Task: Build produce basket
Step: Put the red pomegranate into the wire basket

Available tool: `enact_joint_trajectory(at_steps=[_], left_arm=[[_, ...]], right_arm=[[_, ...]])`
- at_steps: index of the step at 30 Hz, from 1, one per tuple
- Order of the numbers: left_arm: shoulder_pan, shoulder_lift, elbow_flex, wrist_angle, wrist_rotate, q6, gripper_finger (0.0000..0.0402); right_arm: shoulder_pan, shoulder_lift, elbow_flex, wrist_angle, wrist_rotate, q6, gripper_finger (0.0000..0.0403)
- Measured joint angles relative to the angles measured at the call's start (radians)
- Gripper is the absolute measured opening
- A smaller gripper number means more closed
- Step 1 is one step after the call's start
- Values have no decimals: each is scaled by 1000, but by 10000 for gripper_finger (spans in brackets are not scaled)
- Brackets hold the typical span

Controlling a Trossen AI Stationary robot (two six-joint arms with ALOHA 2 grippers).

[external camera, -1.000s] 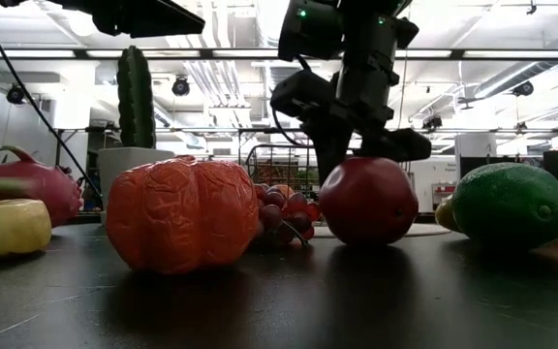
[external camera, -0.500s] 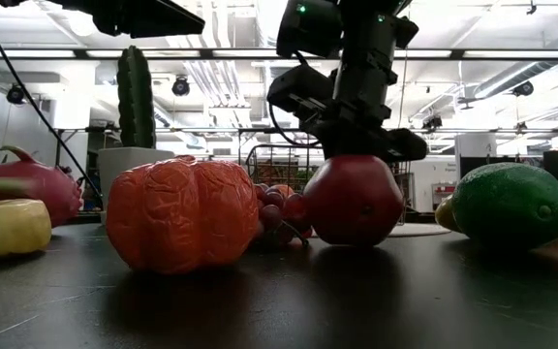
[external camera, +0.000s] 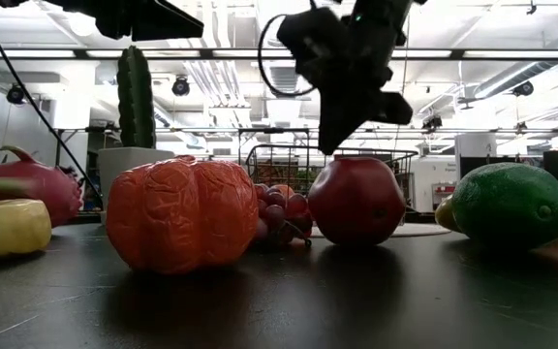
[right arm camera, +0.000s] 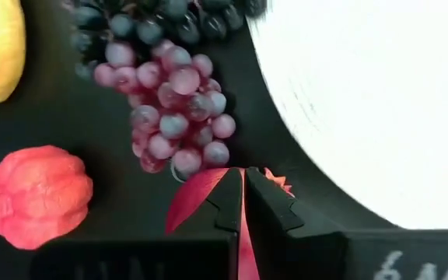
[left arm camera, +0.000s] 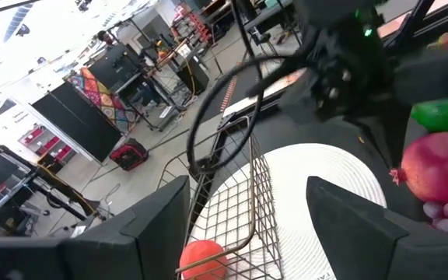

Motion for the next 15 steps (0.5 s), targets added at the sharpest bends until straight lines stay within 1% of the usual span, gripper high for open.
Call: enact_joint_trajectory(at_steps=[3, 9, 15], left_arm=[[0, 0, -1, 0, 0, -1, 240], [0, 0, -12, 9, -1, -1, 240], [0, 0, -11, 9, -1, -26, 240]], right_arm=[[28, -7, 0, -8, 30, -7, 8], [71, -7, 0, -8, 33, -7, 8], [113, -41, -2, -10, 96, -52, 8]])
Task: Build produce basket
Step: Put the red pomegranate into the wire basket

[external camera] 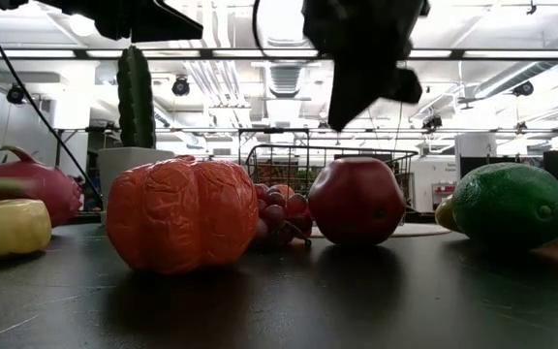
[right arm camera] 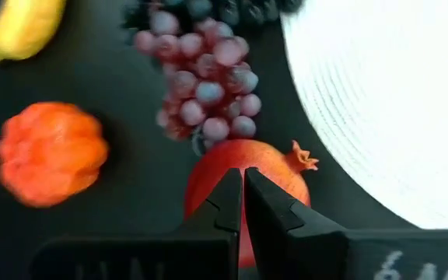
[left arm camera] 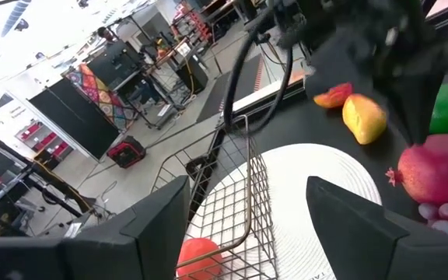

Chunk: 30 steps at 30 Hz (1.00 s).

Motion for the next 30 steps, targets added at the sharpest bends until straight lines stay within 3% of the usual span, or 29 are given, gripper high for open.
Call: enact_joint_trajectory(at_steps=[12, 17, 30], left_arm=[[0, 4, -2, 15, 0, -5, 240], [0, 9, -2, 17, 0, -5, 240], [0, 9, -2, 17, 0, -4, 240]], right_arm=[[142, -69, -20, 5, 169, -70, 8], [194, -68, -44, 25, 285, -101, 8], [205, -69, -238, 378, 327, -236, 8]])
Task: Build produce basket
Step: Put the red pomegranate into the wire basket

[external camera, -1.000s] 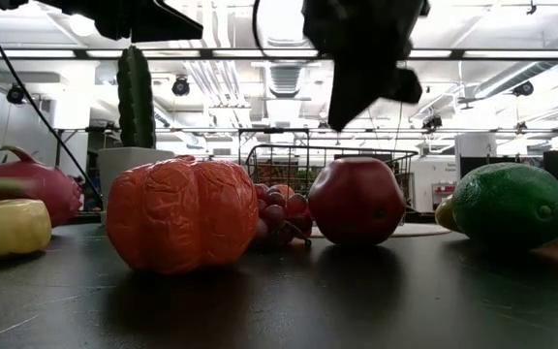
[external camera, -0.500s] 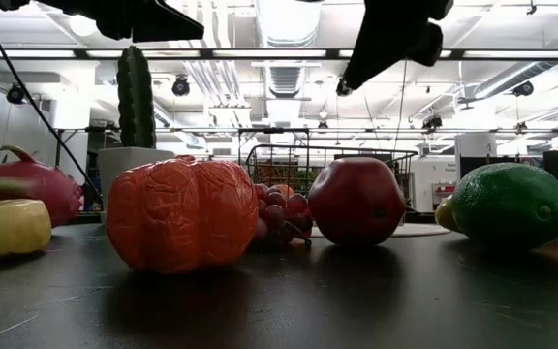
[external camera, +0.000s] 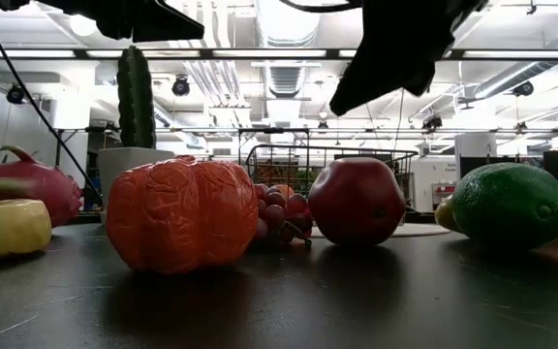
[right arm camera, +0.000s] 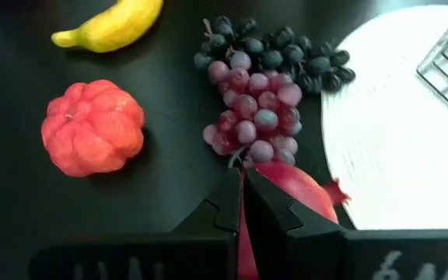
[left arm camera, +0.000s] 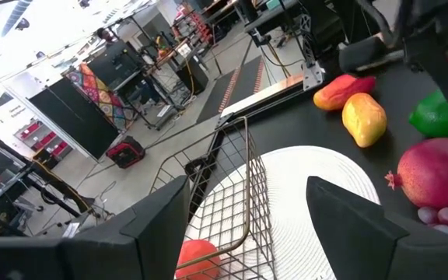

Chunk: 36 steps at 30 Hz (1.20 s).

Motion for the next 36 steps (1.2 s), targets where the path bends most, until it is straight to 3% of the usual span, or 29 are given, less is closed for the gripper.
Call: enact_joint_trajectory(at_steps=[11, 25, 36], left_arm=[[0, 0, 0, 0, 0, 0, 240], [0, 0, 0, 10, 6, -5, 240], [0, 0, 0, 61, 26, -76, 240]], right_arm=[[-2, 0, -162, 245, 2, -18, 8], [-2, -2, -201, 258, -6, -15, 8], [4, -3, -197, 199, -90, -17, 8]])
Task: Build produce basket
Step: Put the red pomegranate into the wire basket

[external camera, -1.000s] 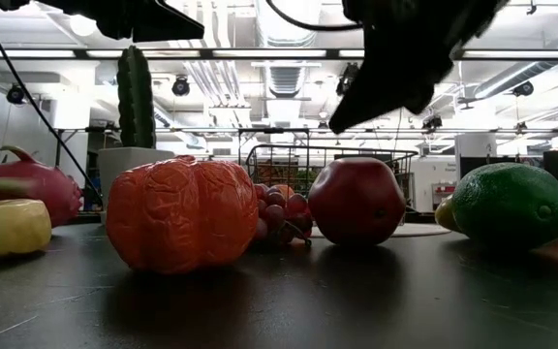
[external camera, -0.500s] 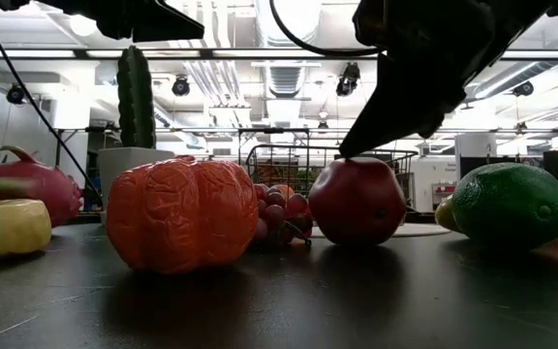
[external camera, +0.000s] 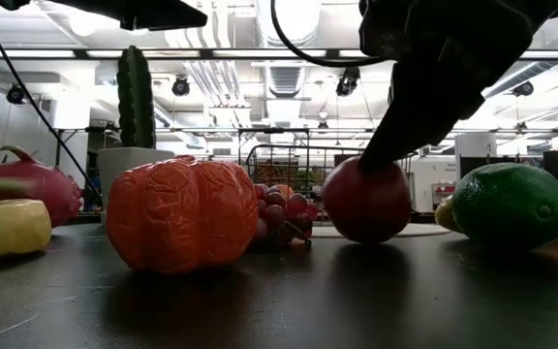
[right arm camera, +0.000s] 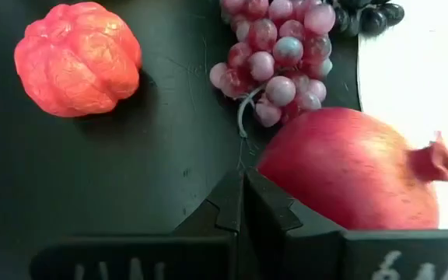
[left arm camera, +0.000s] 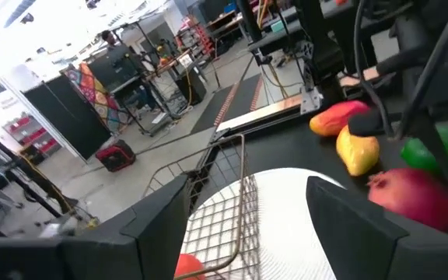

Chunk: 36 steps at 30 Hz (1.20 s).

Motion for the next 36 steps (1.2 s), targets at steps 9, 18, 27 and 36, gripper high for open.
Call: enact_joint_trajectory(at_steps=[9, 18, 27, 36], left_arm=[[-1, 27, -23, 3, 153, -210, 240], [-1, 183, -25, 100, 170, -288, 240], [-1, 348, -16, 271, 172, -287, 240], [-1, 405, 9, 294, 173, -288, 240]], right_arm=[[5, -46, 2, -29, 5, -51, 8], [9, -81, 1, -81, 33, -52, 8], [-11, -104, 0, -79, 246, -109, 8], [-88, -69, -32, -71, 194, -121, 8]])
